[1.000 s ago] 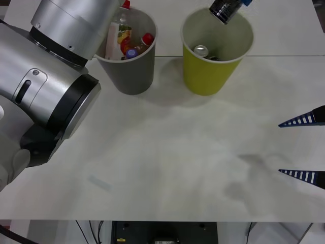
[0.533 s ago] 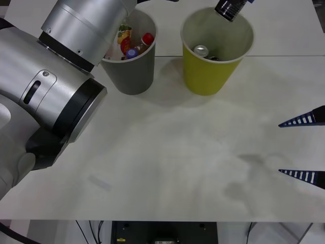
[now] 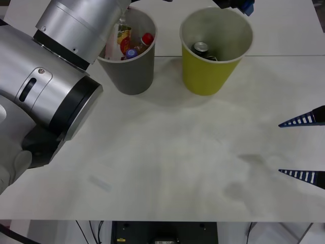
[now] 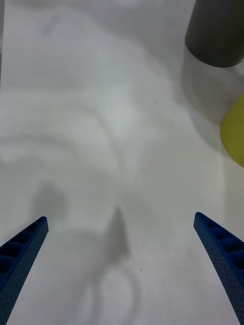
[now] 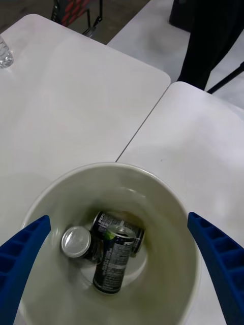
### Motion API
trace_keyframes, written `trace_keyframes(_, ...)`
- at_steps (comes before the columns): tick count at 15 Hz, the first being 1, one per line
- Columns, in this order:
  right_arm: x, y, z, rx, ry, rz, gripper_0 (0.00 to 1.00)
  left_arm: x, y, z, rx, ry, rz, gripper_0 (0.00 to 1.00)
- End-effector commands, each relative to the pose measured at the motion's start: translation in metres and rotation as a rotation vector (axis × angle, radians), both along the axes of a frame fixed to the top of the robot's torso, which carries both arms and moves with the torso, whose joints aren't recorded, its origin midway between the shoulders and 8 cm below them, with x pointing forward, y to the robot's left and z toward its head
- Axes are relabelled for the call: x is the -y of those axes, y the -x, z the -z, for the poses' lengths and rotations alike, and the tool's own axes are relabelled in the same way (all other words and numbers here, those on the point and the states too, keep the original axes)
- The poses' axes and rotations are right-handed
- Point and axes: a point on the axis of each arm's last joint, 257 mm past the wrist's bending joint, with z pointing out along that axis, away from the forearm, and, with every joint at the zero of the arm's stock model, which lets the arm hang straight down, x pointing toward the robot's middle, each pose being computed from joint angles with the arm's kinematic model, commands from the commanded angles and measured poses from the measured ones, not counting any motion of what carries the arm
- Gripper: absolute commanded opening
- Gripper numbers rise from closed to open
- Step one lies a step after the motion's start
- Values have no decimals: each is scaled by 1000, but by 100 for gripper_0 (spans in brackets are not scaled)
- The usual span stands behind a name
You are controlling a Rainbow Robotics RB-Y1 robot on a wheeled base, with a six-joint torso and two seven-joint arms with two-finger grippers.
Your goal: Put the can into the green bin and the plastic bottle into the gray bin
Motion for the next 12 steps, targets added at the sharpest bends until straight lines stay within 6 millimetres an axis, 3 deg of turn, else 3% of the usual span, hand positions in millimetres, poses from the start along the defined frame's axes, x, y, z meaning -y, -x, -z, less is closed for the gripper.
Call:
trace_keyframes(1, 0, 0, 0, 0, 0, 0, 100, -29, 4, -1, -48, -24, 38, 100)
trace_keyframes(8, 0, 0, 0, 0, 0, 0, 100, -104, 13, -2, -23, -141, 73, 100)
trace_keyframes(12, 0, 0, 0, 0, 0, 0, 100, -162, 30, 32, 20, -142, 86, 100)
